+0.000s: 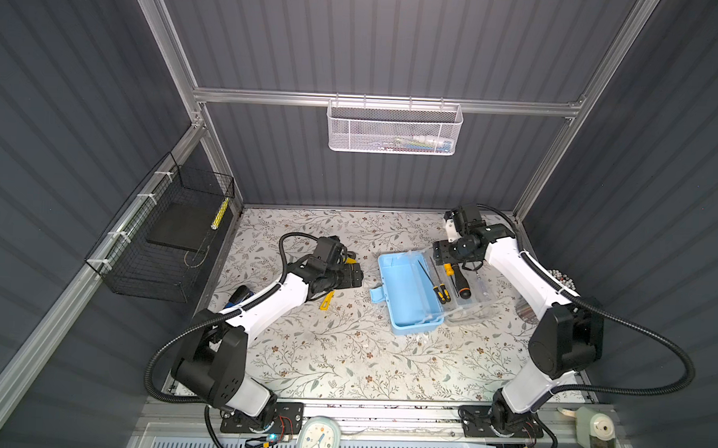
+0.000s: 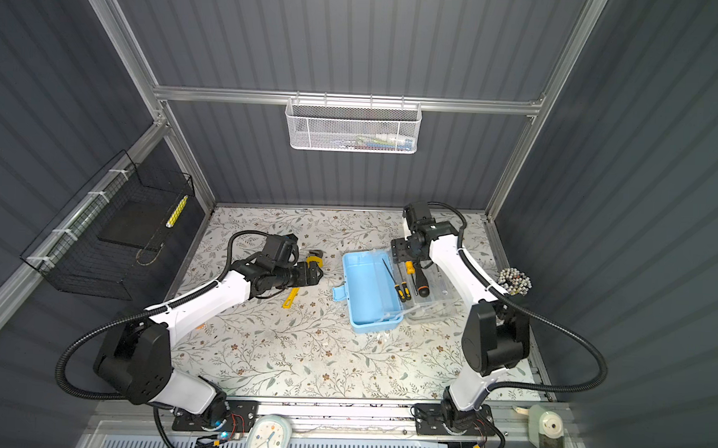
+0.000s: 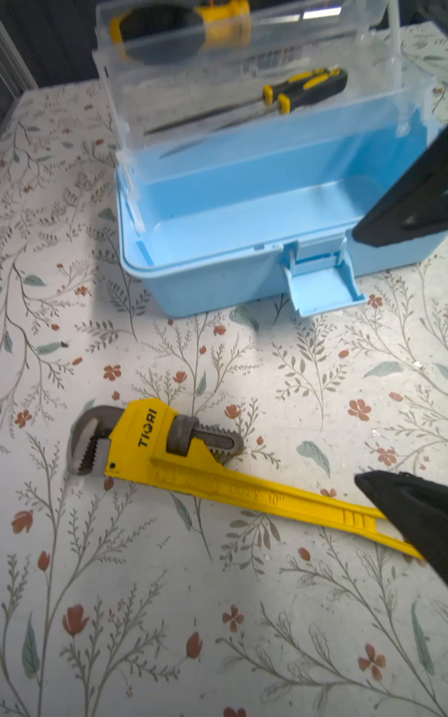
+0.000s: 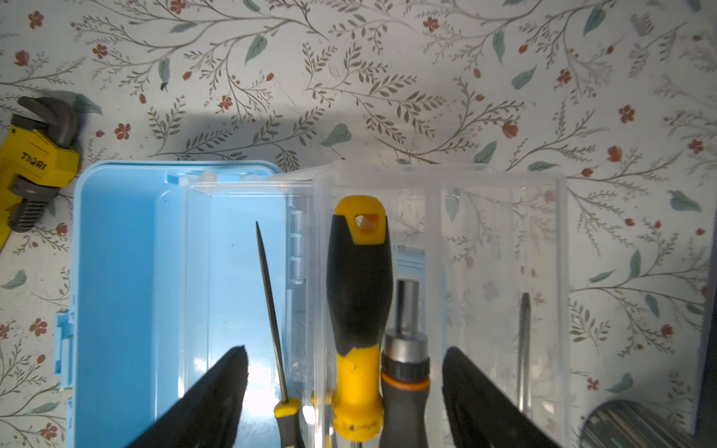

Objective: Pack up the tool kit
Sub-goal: 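Open and raise the right gripper while the left moves over the yellow pipe wrench, then lower the left gripper onto the yellow TIORI pipe wrench and grasp it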

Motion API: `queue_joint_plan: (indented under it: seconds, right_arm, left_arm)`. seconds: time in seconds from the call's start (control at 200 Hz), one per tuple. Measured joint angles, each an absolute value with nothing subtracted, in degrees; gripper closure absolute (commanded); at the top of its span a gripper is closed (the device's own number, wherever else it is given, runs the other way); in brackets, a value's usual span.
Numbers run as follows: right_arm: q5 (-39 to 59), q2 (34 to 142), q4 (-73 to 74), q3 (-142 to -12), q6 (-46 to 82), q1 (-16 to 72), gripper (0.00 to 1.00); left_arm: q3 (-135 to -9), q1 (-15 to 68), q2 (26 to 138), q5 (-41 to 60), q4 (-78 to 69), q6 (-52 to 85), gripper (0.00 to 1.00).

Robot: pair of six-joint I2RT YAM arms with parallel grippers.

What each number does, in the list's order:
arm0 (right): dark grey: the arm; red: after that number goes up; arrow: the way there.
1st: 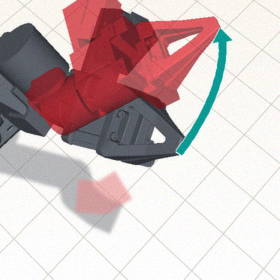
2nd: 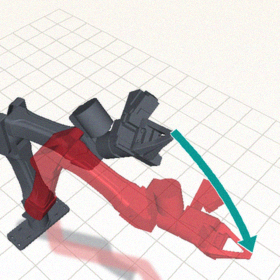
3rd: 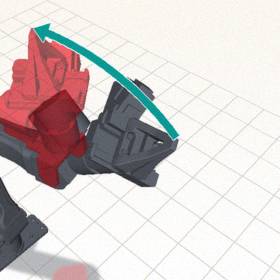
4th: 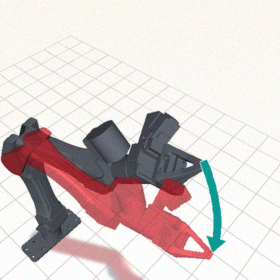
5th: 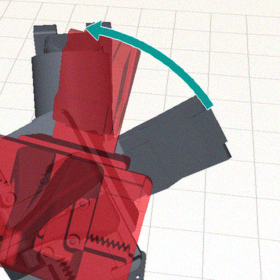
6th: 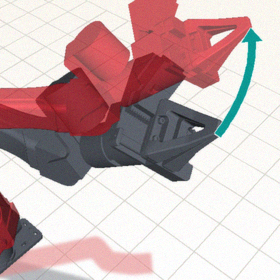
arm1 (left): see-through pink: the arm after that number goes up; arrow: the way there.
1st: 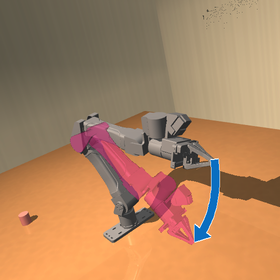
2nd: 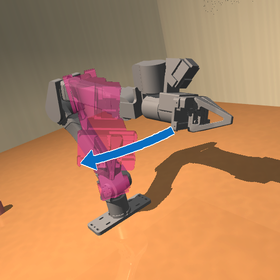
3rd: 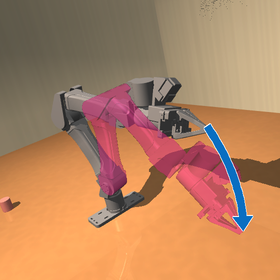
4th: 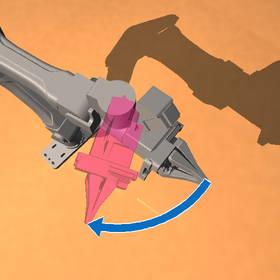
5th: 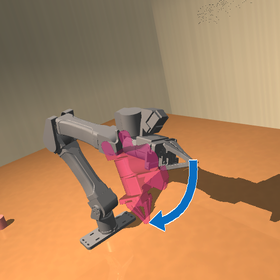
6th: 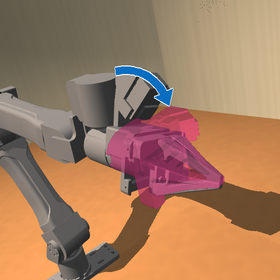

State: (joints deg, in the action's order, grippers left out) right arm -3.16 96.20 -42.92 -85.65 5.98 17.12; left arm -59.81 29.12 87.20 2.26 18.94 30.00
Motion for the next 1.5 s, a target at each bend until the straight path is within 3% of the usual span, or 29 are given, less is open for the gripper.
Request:
queue_joint_plan:
  seconds: [0.22,0.455,0.545,0.635,0.83,1.235,1.501]
  right_arm:
    - [-2.1,91.1,-40.2,-82.6,7.5,16.8,0.1]
    - [-1.6,89.7,-39.3,-81.1,7.9,16.8,0.08]
    - [-1.5,89.3,-39.1,-80.5,7.9,16.8,0.08]
    - [-1.5,88.9,-39.0,-79.9,7.9,16.8,0.08]
    - [-1.4,87.4,-38.5,-78.3,7.9,16.5,0.07]
    - [-1.2,84.6,-37.3,-76.8,8.1,15.4,0.05]
    - [-1.0,84.5,-37.3,-76.6,8.2,14.9,0.04]
  left_arm:
    - [-59.8,25.4,93.7,-0.6,20.2,28.3,0.23]
    - [-62.6,24.0,100.5,-4.6,22.3,25.4,0.3]
    - [-65.4,23.9,102.7,-5.4,22.5,23.9,0.29]
    - [-67.9,23.9,104.4,-5.4,22.3,22.3,0.21]
    - [-74.8,23.8,109.1,-4.7,23.4,18.5,0.21]
    - [-83.5,22.8,117.0,-0.7,25.8,13.7,0.34]
    - [-83.6,22.8,117.1,0.1,26.3,12.2,0.3]
